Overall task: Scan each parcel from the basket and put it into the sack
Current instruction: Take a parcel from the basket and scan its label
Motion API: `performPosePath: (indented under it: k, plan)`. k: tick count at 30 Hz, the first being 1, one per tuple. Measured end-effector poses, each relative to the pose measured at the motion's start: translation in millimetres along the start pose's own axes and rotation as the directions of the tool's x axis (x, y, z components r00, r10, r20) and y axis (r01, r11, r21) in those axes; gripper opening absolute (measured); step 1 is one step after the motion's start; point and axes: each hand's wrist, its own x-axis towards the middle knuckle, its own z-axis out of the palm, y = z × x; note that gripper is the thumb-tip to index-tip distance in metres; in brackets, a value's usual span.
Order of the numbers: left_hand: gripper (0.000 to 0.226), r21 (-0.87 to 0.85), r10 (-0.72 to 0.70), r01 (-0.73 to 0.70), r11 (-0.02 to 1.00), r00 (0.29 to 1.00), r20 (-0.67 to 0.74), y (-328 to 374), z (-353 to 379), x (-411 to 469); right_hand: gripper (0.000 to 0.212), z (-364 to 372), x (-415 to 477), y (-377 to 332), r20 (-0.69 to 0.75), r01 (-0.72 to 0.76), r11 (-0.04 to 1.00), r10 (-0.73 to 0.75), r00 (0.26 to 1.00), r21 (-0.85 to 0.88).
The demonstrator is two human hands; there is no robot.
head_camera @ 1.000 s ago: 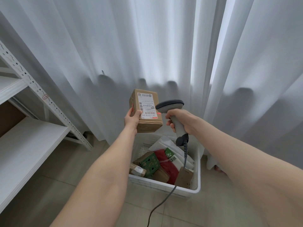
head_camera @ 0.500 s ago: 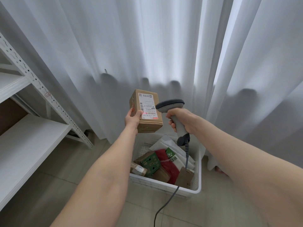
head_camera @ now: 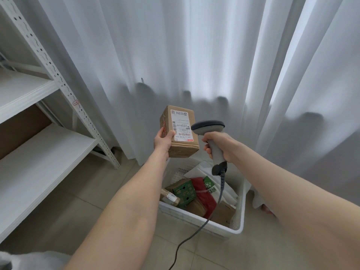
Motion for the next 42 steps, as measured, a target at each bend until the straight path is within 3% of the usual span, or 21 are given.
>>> performPosePath:
  k: [8, 13, 20, 24, 27, 36, 42]
  plan:
    - [0.064, 0.005, -0.033, 0.034, 0.999, 0.996, -0.087, -2, -60, -64, 0.025, 36, -5, 23, -0.046, 0.072, 0.994, -0.068, 0.997, 0.079]
    - [0.055, -0.042, -0.089, 0.082, 0.996, 0.975, -0.205, -7, -117, -126, 0.041, 86, -30, 43, 0.057, 0.094, 0.995, -0.096, 0.994, 0.028]
    - [0.047, -0.073, -0.145, 0.127, 0.989, 0.925, -0.350, -17, -215, -209, 0.029, 185, -81, 79, 0.275, 0.068, 0.997, -0.052, 0.960, -0.048]
    - [0.044, -0.134, -0.199, 0.157, 0.978, 0.891, -0.407, -29, -276, -253, 0.043, 245, -111, 103, 0.362, 0.092, 0.986, -0.035, 0.932, -0.141]
    - [0.040, -0.204, -0.243, 0.169, 0.964, 0.870, -0.430, -44, -329, -283, 0.037, 292, -135, 125, 0.406, 0.137, 0.962, -0.031, 0.913, -0.235]
    - [0.041, -0.261, -0.237, 0.103, 0.960, 0.795, -0.558, -89, -505, -339, 0.033, 446, -206, 211, 0.453, 0.129, 0.960, -0.003, 0.892, -0.247]
    - [0.052, -0.277, -0.284, 0.122, 0.953, 0.677, -0.679, -116, -620, -336, 0.028, 528, -212, 253, 0.417, 0.072, 0.962, 0.046, 0.908, -0.264]
